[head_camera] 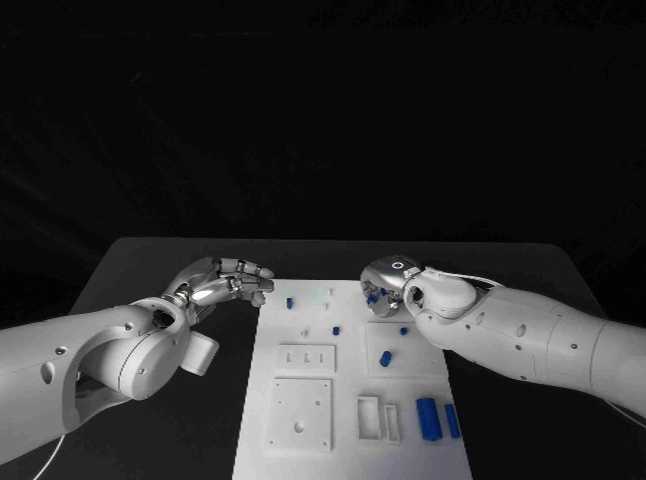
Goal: Assemble the parts on the task board
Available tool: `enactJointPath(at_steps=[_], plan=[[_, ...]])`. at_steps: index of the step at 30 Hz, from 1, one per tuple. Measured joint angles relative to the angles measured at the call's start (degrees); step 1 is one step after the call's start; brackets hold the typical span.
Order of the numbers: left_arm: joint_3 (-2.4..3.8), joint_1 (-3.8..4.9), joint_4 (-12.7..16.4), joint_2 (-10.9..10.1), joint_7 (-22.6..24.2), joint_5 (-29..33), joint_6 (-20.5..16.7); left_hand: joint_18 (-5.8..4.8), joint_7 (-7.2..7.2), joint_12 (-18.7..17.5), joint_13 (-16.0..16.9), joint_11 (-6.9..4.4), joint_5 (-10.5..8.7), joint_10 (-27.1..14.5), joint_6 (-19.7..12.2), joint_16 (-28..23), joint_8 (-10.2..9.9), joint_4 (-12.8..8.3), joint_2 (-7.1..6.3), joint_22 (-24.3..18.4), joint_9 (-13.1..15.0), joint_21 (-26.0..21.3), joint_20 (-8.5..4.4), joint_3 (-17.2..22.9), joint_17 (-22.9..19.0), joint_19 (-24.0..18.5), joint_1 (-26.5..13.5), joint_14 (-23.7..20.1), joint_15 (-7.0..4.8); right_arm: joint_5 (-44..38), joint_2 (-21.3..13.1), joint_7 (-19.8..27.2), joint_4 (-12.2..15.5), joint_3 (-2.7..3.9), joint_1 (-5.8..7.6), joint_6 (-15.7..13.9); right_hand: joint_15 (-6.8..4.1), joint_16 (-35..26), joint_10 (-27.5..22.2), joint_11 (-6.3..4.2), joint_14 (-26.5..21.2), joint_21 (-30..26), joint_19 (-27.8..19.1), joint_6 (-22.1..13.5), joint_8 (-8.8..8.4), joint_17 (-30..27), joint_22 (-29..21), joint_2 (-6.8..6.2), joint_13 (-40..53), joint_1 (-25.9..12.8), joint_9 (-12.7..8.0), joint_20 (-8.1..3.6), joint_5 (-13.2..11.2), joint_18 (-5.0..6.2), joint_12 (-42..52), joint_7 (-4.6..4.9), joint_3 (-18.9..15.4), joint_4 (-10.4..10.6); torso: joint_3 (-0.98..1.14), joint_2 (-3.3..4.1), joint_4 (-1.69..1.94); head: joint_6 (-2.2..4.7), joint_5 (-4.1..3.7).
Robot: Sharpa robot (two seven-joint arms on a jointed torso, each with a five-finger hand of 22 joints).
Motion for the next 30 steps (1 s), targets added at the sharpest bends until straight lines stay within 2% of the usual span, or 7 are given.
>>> enactJointPath(at_steps=[5,6,8,13,17,21,30], plan=[[0.00,0.00,0.0,0.0,0.0,0.0,0.0,0.00,0.00,0.0,0.0,0.00,0.00,0.0,0.0,0.0,0.0,0.0,0.00,0.0,0.0,0.0,0.00,0.0,0.0,0.0,0.0,0.0,0.00,-0.7,-0.1,-0.7,0.6,-0.05,-0.10,-1.1,-0.07,0.0,0.0,0.00,0.1,0.8,-0.4,0.7,0.01,-0.3,0.0,0.18,1.1,0.0,0.4,-0.43,0.0,-0.37,0.2,-0.27,0.8,-0.6,0.03,0.20,-0.04,0.27,0.08],[0.00,0.00,0.0,0.0,0.0,0.0,0.0,-0.01,0.00,0.0,0.0,0.00,0.00,0.0,0.0,0.0,0.0,0.0,0.00,0.0,0.0,0.0,0.00,0.0,0.0,0.0,0.0,0.0,0.00,-0.8,-0.2,-0.9,0.8,-0.07,-0.13,-1.4,-0.10,0.0,0.0,0.00,0.1,0.9,-0.2,0.9,0.01,-0.4,0.0,0.25,1.2,-0.1,0.6,-0.85,0.0,-1.29,0.2,-0.41,1.0,-0.6,0.03,0.24,-0.05,0.36,0.10],[0.00,0.01,0.0,0.0,0.0,0.0,0.0,0.00,0.00,0.0,0.0,0.00,0.00,0.0,0.0,0.0,0.0,0.0,0.00,0.0,0.0,0.0,0.00,0.0,0.0,0.0,0.0,0.0,0.00,-1.1,-0.3,-1.3,1.2,-0.09,-0.18,-2.0,-0.26,0.2,0.0,0.00,0.3,1.1,-0.2,0.9,0.01,-0.4,0.0,0.32,1.9,-0.1,0.9,-1.08,0.0,-1.60,0.4,-0.43,1.1,-0.6,0.03,0.35,-0.02,0.47,0.07],[0.00,0.01,0.0,-0.1,-0.1,0.0,0.0,0.00,0.00,0.0,0.0,0.00,-0.01,0.0,0.0,0.0,0.0,0.0,0.00,0.0,0.0,0.0,0.00,0.0,0.0,0.0,0.0,0.0,0.00,-1.5,-0.6,-2.4,2.4,-0.18,-0.34,-3.4,-0.26,0.2,0.0,0.00,0.3,1.2,-0.2,1.3,-0.09,-0.6,0.0,0.33,2.0,-0.2,1.1,-1.09,-0.1,-1.69,0.5,-0.60,1.3,-0.8,-0.08,0.58,0.16,0.79,-0.18],[0.00,0.01,0.0,-0.2,-0.1,0.1,0.0,-0.01,0.00,-0.2,0.2,0.00,-1.06,0.0,0.0,0.0,0.0,0.0,0.00,-0.1,0.0,0.0,0.00,0.0,0.0,0.0,0.0,0.2,-0.20,-1.9,-0.9,-3.5,3.9,-0.31,-0.58,-4.9,-0.26,0.2,0.0,0.00,0.3,1.5,-0.2,1.7,0.07,-0.7,0.0,0.33,2.0,-0.2,1.2,-1.10,-0.3,-1.70,0.6,-0.61,1.6,-0.7,-0.09,0.73,0.20,1.02,-0.31],[0.00,0.01,0.1,-0.2,-0.1,0.1,0.0,-0.01,0.00,-0.2,0.2,0.00,-1.11,0.0,0.0,0.0,0.0,0.0,0.00,-0.1,0.0,0.0,0.00,0.0,0.0,0.0,0.0,0.2,-0.20,-2.0,-1.1,-5.1,5.4,-0.50,-0.86,-7.3,-0.28,0.2,0.0,0.00,0.3,1.5,-0.1,1.7,0.13,-0.9,0.0,0.31,2.0,-0.1,1.6,-1.16,-0.5,-1.73,0.6,-0.68,2.2,-0.6,-0.10,0.83,0.20,1.31,-0.79],[0.00,0.13,0.1,-0.2,-0.1,0.3,-0.1,-0.01,0.00,-0.2,0.3,0.00,-1.11,0.0,0.0,0.0,0.0,0.0,0.00,-0.1,0.0,0.0,0.00,0.0,0.0,0.0,0.0,0.2,-0.20,-2.7,-0.1,-8.2,6.3,-0.48,-0.82,-10.8,-0.29,0.4,0.0,0.00,0.3,1.8,-0.1,1.9,0.13,-1.0,0.0,-0.09,2.0,0.3,1.7,-1.15,-0.7,-1.76,0.6,-0.87,3.0,0.0,-0.05,1.02,0.16,1.73,-0.88]])
